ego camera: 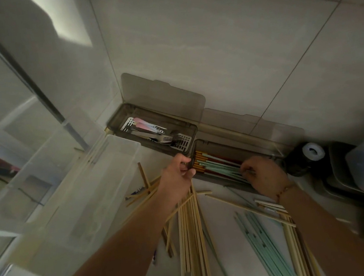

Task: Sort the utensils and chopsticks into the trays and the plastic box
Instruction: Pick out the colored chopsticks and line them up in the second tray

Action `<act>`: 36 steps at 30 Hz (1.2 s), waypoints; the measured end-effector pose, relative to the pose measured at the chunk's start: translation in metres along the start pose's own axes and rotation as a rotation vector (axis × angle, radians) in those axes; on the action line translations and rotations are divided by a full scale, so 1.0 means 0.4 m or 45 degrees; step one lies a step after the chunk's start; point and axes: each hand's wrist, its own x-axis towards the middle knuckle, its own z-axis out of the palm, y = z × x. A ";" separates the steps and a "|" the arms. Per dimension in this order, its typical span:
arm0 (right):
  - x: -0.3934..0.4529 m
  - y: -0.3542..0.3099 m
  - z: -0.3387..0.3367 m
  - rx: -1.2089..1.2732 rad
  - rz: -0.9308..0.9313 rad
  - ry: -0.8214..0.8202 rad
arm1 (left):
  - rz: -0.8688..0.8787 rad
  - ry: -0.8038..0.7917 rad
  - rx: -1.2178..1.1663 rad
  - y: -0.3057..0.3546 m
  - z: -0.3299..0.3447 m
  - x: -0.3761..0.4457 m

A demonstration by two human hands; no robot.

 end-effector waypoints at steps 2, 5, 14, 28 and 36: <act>-0.035 -0.026 -0.011 0.065 -0.059 0.194 | -0.001 -0.007 0.002 0.001 0.000 0.001; -0.126 -0.092 -0.006 0.127 -0.239 0.510 | -0.007 -0.007 0.015 0.003 0.000 0.001; -0.349 -0.180 0.198 -0.100 0.053 -0.328 | -0.005 -0.004 0.051 0.011 -0.004 -0.002; -0.480 -0.126 0.094 0.104 0.196 -0.329 | -0.003 0.003 0.033 0.013 0.000 -0.007; -0.441 -0.013 -0.142 0.141 0.250 -0.208 | 0.020 -0.001 0.033 0.006 0.001 -0.003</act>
